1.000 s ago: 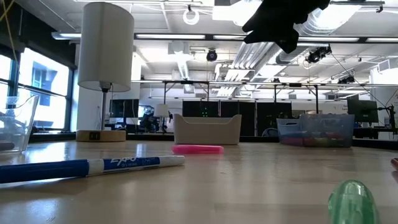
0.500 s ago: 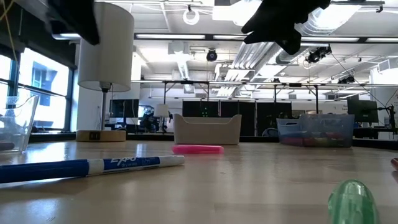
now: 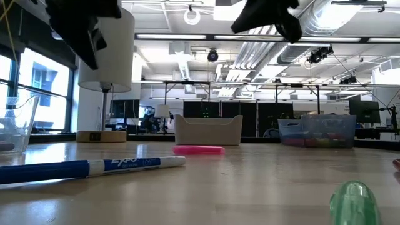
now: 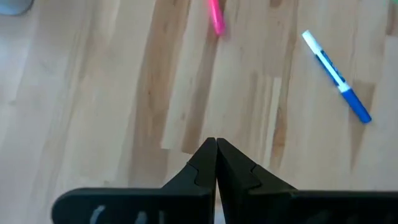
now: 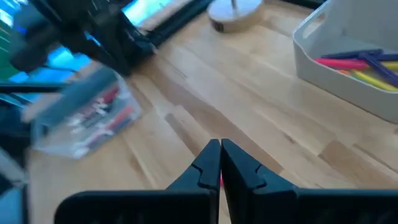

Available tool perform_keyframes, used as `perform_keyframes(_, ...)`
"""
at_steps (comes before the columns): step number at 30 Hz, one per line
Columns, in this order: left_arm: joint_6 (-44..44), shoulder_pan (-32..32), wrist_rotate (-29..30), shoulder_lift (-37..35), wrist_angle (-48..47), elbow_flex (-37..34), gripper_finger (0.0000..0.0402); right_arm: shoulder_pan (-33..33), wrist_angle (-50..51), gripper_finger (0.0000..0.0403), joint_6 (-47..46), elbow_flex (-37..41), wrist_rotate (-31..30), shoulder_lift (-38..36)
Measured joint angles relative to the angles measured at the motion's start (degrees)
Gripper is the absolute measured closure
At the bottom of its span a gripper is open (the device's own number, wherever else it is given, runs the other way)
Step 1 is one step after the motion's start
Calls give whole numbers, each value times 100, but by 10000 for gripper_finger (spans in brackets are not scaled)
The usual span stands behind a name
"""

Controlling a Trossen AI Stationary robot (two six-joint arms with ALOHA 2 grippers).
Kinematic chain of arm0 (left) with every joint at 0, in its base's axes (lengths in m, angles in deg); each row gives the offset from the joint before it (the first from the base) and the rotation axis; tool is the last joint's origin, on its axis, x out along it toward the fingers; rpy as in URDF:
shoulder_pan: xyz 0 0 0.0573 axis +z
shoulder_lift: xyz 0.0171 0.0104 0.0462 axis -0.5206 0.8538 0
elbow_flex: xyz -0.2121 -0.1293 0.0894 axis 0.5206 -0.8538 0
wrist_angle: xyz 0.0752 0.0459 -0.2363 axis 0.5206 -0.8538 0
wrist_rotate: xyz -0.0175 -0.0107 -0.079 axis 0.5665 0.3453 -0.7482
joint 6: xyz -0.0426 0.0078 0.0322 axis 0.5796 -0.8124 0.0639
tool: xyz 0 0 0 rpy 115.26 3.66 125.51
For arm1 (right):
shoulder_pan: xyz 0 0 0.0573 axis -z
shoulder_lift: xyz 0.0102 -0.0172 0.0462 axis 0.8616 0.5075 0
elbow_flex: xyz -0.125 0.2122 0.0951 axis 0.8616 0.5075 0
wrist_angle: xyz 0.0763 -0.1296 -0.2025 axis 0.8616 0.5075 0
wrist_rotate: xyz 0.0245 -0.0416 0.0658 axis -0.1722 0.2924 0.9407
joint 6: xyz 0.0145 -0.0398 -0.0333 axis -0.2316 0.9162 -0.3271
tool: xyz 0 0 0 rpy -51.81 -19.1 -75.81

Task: Pick & Place Markers
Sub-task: Put the pink pen into the white bin

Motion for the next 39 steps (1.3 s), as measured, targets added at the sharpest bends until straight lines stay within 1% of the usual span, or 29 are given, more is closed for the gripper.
perform_keyframes(2,-142,218,-156,-441,223,-384,401,69,471,402,-8,-494,23,383)
perform_keyframes(4,-246,390,-300,-876,181,-720,401,160,1007,401,133,-1041,163,828)
perform_keyframes(8,-451,667,-478,-1417,219,-1099,402,379,2188,400,1007,-2159,597,1783)
perform_keyframes(11,-663,753,-596,-1594,223,-1144,401,583,2798,395,1943,-2827,980,2453)
perform_keyframes(14,-889,767,-647,-1646,197,-1151,401,812,3029,383,2728,-3340,1369,3059)
perform_keyframes(19,-1027,767,-770,-1640,191,-1153,401,1130,3198,335,3866,-3986,2317,3902)
perform_keyframes(24,-1064,767,-849,-1634,186,-1153,401,1270,3224,280,4880,-4160,2873,4438)
perform_keyframes(26,-1063,767,-850,-1634,186,-1153,401,1276,3233,264,5080,-4155,2922,4568)
perform_keyframes(29,-1063,767,-878,-1634,180,-1153,401,1266,3247,251,5267,-4075,2917,4677)
perform_keyframes(32,-1087,767,-878,-1634,181,-1153,401,1266,3198,248,5293,-3919,2973,4706)
perform_keyframes(34,-1164,767,-878,-1634,182,-1153,401,1266,3136,253,5289,-3754,2881,4706)
perform_keyframes(39,-1174,767,-849,-1634,185,-1153,401,1264,3018,286,5251,-3475,2819,4668)
